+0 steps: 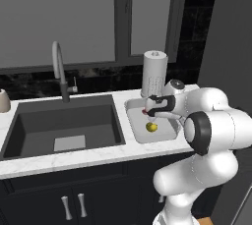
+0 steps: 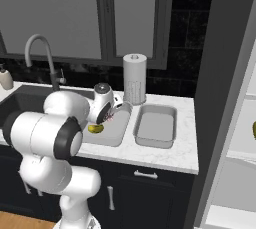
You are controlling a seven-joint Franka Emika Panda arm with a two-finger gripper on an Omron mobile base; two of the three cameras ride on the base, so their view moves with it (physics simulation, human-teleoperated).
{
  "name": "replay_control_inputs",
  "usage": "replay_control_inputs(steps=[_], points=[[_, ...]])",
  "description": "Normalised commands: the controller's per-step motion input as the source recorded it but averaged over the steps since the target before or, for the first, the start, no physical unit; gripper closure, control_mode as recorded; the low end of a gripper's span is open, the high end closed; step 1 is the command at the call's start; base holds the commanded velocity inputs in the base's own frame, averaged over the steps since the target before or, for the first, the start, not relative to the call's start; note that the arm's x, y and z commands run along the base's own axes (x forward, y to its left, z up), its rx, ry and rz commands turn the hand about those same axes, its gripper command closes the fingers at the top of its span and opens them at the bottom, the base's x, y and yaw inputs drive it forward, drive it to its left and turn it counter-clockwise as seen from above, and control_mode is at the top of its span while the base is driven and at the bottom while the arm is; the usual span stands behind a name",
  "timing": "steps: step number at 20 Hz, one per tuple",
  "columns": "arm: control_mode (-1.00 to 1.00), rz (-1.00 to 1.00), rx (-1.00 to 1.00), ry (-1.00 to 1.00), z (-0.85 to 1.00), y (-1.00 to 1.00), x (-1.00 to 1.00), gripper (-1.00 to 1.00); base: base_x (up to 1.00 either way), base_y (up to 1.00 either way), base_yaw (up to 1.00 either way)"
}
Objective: Place one cucumber and one steak in each tupperware on the nearby counter, to pack two identical lunches.
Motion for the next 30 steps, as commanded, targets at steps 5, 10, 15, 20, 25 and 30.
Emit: replay_control_inputs(steps=[5,10,15,20,25,30], points=[[-1.00,0.01,0.00,0.00,-0.03,0.00,0.06,-1.00,0.00,0.00,0.00],[-1.00,0.01,0.00,0.00,-0.06,0.00,0.05,-1.00,0.00,0.00,0.00],[-1.00,0.03,0.00,0.00,-0.03,0.00,0.01,-1.00,0.00,0.00,0.00],[-1.00,0.01,0.00,0.00,0.24,0.00,-0.07,-1.00,0.00,0.00,0.00],[-1.00,0.00,0.00,0.00,0.48,0.06,-0.56,-1.00,0.00,0.00,0.00],[-1.00,-0.13,0.01,0.05,0.41,0.00,-0.99,-1.00,0.00,0.00,0.00]])
